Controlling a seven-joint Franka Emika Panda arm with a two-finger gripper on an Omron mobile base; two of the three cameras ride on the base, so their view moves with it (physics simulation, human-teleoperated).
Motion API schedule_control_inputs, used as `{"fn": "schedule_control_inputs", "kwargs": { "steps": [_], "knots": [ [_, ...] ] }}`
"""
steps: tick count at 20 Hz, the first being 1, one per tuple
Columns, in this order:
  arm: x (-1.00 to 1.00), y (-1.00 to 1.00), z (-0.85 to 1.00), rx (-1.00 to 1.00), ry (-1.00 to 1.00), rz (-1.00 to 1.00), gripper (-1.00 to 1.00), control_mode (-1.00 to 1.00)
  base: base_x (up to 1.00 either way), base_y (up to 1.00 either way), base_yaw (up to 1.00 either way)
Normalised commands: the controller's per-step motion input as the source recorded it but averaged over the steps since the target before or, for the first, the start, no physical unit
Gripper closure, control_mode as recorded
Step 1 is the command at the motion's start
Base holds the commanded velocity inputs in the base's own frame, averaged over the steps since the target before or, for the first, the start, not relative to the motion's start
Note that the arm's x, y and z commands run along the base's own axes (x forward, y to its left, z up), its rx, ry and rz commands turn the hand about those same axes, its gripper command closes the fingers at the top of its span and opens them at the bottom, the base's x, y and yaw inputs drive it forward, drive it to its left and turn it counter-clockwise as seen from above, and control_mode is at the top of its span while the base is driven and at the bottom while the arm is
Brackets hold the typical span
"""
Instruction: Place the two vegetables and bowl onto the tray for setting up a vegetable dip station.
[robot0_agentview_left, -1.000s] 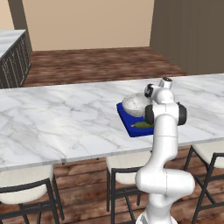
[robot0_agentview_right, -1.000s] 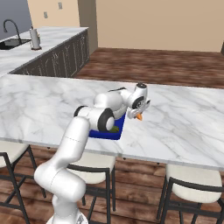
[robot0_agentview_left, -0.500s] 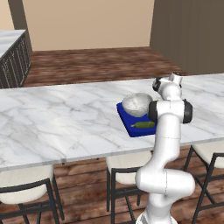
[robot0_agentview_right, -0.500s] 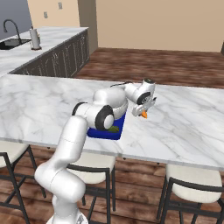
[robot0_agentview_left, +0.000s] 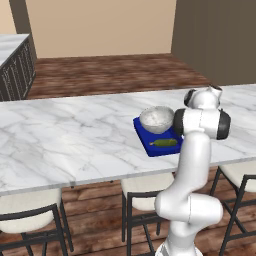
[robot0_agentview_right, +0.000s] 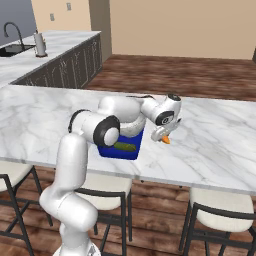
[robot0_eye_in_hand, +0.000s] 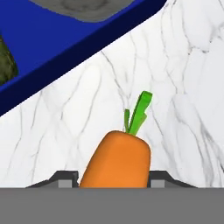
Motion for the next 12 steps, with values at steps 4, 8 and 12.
{"fn": "schedule_control_inputs", "kwargs": {
  "steps": [4, 8, 12],
  "knots": [
    [-0.72, 0.09, 0.0, 0.0, 0.0, 0.14, 1.0, -1.0, 0.0, 0.0, 0.0],
    [-0.24, 0.17, 0.04, 0.0, 0.0, 0.24, 1.0, -1.0, 0.0, 0.0, 0.0],
    [-0.04, 0.1, 0.22, 0.0, 0.0, 0.26, 1.0, -1.0, 0.0, 0.0, 0.0]
  ]
}}
